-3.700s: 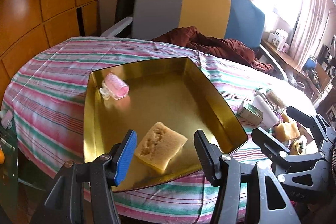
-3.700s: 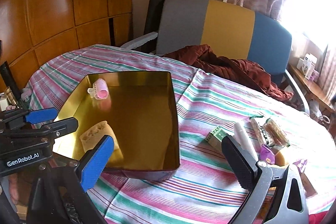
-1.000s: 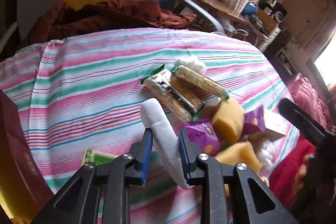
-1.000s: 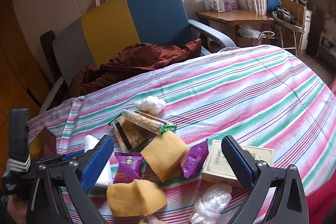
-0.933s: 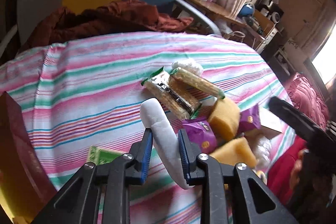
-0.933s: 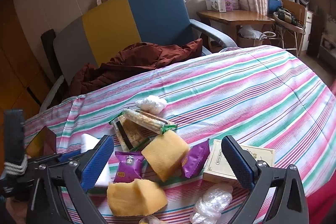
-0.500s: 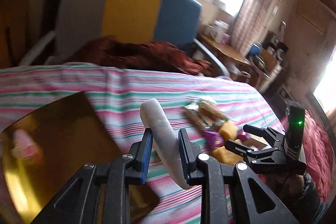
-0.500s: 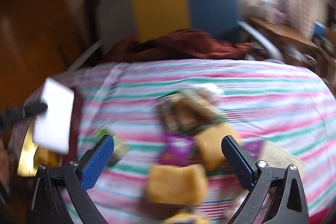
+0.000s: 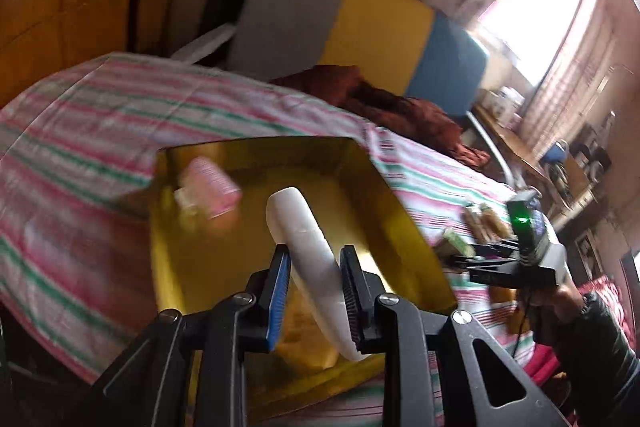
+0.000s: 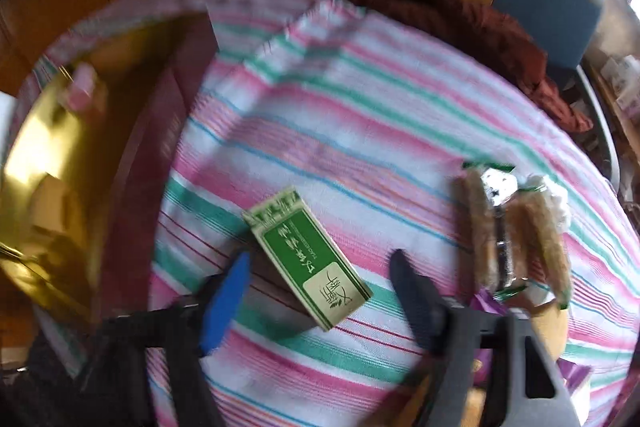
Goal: Organize objects
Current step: 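Lower the white bar and green box into the gold tray and release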
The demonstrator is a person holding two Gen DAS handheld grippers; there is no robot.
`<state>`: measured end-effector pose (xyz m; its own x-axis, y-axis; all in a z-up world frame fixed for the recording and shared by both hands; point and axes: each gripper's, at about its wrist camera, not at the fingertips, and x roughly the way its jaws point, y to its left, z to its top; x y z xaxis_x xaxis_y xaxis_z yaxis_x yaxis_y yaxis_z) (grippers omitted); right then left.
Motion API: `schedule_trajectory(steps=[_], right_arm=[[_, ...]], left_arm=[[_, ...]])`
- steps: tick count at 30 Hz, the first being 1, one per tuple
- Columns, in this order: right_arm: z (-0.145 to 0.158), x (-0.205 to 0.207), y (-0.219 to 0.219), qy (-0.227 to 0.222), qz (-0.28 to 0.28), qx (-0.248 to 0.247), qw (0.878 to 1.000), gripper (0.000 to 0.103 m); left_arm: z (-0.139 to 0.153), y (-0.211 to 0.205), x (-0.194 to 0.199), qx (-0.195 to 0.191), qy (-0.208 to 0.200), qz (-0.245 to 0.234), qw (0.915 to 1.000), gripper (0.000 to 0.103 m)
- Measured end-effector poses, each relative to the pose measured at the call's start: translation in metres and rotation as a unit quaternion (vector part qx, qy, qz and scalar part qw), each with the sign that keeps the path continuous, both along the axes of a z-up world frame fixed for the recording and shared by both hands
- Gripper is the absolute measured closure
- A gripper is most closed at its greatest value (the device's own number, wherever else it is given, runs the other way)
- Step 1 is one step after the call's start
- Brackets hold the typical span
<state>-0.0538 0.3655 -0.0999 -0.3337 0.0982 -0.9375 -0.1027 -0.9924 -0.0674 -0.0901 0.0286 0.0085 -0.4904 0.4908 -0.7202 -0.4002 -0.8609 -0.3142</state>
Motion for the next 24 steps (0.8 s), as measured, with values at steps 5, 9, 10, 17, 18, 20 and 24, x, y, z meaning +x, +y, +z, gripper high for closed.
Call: schedule_trajectory(steps=[5,9,10,17,18,20,24], right_arm=[[0.019,0.020,0.002,0.039,-0.026,-0.008,0.999,0.072],[0.051,0.038,0.000,0.083,-0.038,-0.010,0.996,0.072],[0.060,0.040,-0.002,0.095,-0.039,-0.011,0.995,0.072],[0.107,0.039,-0.041,0.157,-0.010,-0.034,0.987,0.072],[0.110,0.037,-0.048,0.160,-0.004,-0.039,0.986,0.072],[0.112,0.030,-0.058,0.164,0.003,-0.055,0.985,0.072],[0.113,0.008,-0.094,0.163,0.034,-0.081,0.983,0.072]], left_arm=[[-0.018,-0.030,-0.017,-0.019,-0.009,0.033,0.9992,0.078],[-0.025,-0.034,-0.030,-0.046,-0.002,0.041,0.9981,0.075],[-0.026,-0.034,-0.033,-0.052,-0.001,0.044,0.9977,0.075],[-0.027,-0.052,-0.033,-0.046,-0.005,0.077,0.9960,0.062],[-0.027,-0.055,-0.030,-0.042,-0.006,0.080,0.9959,0.062],[-0.027,-0.062,-0.027,-0.029,-0.010,0.086,0.9958,0.062],[-0.029,-0.077,-0.017,-0.004,-0.021,0.097,0.9951,0.062]])
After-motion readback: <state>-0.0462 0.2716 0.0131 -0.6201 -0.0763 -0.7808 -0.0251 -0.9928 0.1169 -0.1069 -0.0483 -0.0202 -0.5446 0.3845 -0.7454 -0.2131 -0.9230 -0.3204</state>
